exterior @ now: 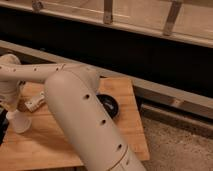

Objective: Place the ceramic cup over the eraser

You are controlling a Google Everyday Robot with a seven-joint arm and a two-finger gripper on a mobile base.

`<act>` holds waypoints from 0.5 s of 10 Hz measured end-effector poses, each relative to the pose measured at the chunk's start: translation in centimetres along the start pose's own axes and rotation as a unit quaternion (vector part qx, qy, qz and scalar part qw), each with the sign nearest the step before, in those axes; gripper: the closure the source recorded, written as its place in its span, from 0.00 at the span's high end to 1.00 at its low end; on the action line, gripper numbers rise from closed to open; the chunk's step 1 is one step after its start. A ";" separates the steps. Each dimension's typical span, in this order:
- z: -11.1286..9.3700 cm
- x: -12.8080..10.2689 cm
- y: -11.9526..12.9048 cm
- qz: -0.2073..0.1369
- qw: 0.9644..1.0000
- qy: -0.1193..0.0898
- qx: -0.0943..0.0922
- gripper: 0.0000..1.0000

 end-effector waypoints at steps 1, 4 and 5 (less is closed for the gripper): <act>0.1 0.0 0.1 -0.003 1.000 0.000 0.003 0.30; 0.2 -1.1 0.7 -0.025 1.000 -0.003 0.006 0.60; 0.3 -0.9 0.6 -0.028 1.000 0.001 0.005 0.68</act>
